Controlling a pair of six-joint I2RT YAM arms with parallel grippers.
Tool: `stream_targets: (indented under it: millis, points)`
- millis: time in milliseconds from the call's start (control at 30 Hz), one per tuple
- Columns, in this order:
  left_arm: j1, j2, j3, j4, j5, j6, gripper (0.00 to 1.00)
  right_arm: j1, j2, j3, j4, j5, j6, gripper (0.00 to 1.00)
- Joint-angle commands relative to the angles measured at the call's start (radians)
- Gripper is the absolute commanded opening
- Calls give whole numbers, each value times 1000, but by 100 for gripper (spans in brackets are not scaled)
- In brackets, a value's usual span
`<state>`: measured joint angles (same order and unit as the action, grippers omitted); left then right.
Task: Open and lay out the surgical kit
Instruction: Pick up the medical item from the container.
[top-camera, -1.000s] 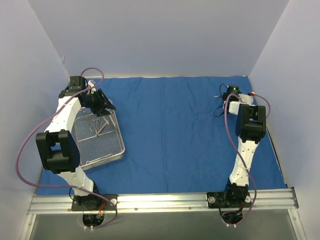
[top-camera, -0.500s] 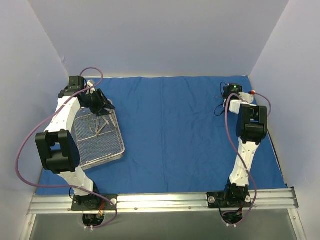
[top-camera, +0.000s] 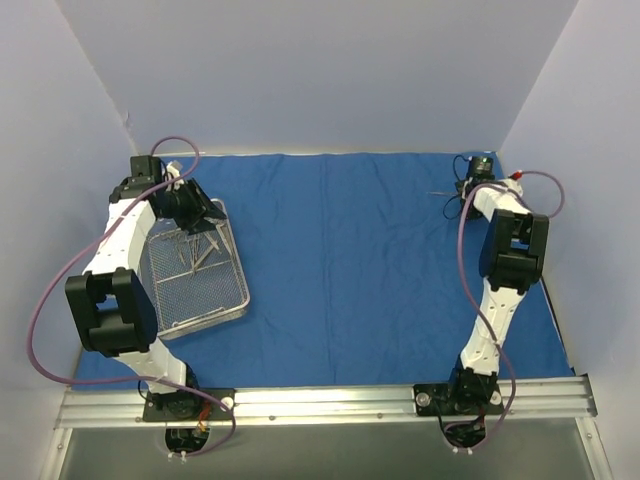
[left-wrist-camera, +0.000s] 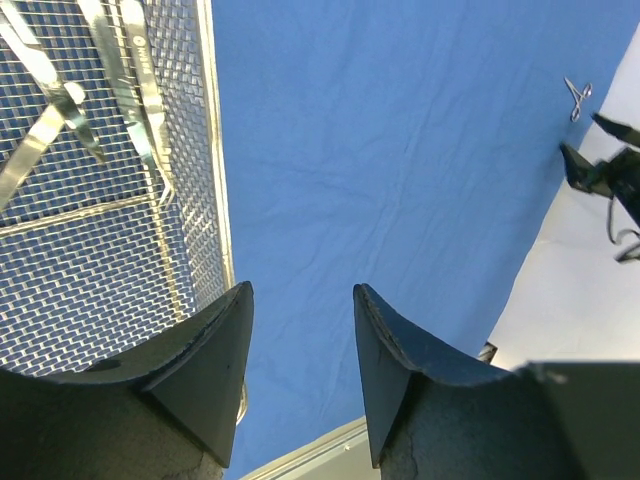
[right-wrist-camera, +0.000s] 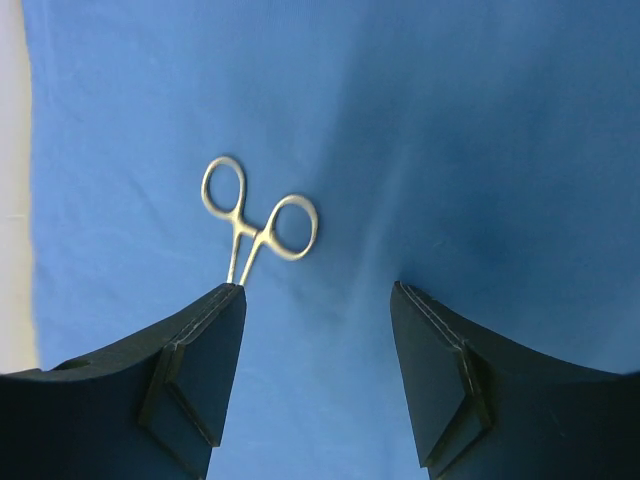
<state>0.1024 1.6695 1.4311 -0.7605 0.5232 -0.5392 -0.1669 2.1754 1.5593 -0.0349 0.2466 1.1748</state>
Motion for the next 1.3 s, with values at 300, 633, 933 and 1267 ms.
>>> stream_targets:
  millis: [300, 633, 933, 1267]
  points:
    - [34, -50, 3, 9, -23, 4, 54, -106, -28, 229, -166, -167, -365, 49]
    - [117, -16, 100, -198, -400, 36, 54, 88, -23, 306, -282, -294, -493, 41]
    - [200, 125, 173, -244, -502, 96, 47, 286, -202, 161, -372, -385, -695, 41]
    - [146, 256, 239, -217, -546, 76, 32, 385, -309, 71, -381, -466, -730, 41]
